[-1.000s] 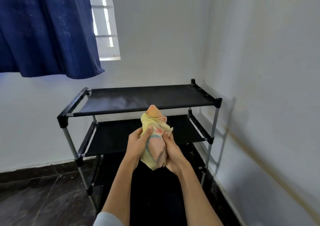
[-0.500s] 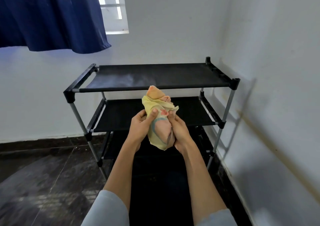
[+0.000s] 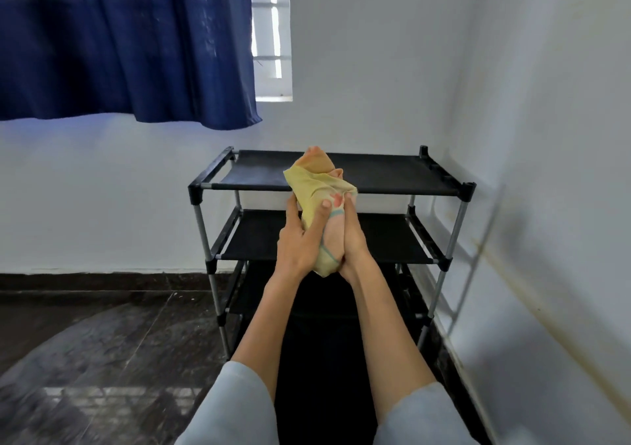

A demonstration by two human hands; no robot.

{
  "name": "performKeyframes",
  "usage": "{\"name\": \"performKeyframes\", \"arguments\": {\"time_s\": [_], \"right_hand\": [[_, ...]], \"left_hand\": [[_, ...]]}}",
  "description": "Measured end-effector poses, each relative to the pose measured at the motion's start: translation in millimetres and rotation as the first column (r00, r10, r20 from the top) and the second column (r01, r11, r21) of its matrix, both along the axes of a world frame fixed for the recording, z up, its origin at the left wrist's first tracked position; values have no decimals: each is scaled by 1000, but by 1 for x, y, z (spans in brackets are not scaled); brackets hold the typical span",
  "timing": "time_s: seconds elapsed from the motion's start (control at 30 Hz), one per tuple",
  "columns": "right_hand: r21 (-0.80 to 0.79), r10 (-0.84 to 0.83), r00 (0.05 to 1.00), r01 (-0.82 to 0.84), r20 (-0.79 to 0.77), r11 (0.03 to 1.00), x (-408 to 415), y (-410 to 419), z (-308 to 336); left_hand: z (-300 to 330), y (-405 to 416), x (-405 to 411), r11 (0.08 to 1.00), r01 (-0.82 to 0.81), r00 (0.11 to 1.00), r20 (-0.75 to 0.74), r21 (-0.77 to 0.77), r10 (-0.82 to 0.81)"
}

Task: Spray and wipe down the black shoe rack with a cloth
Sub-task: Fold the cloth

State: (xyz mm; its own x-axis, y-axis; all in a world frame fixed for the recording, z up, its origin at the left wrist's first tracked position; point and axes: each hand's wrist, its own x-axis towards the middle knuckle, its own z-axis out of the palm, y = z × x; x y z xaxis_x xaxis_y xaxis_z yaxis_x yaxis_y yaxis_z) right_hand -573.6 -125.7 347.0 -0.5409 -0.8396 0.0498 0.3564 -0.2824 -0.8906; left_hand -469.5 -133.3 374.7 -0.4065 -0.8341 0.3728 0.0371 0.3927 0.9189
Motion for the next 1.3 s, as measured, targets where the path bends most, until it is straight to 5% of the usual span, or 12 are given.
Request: {"name": "performKeyframes", "arguments": {"time_s": [0.23, 0.43, 0.7, 1.03, 1.17, 1.3], "right_hand": [[-39, 46, 993, -50, -107, 998, 79, -4, 45], [-33, 209, 978, -209, 2, 977, 152, -22, 37], [146, 525, 844, -536, 107, 831, 262, -35, -23], [370, 758, 526, -840, 384, 396, 382, -34, -170], [526, 790, 532, -785, 304, 327, 403, -37, -225], [675, 869, 468, -694, 162, 248, 408, -41, -272]], "left_hand": [[36, 2, 77, 999, 16, 1000, 9, -50, -16], [36, -10, 159, 974, -223, 965, 147, 33, 216], [-36, -2, 281, 826, -405, 863, -134, 392, 487], [-178, 35, 420, 422, -493, 713, 75, 761, 697], [-241, 43, 445, 252, -439, 726, 175, 862, 665], [-309, 52, 432, 98, -480, 636, 269, 872, 723]]}}
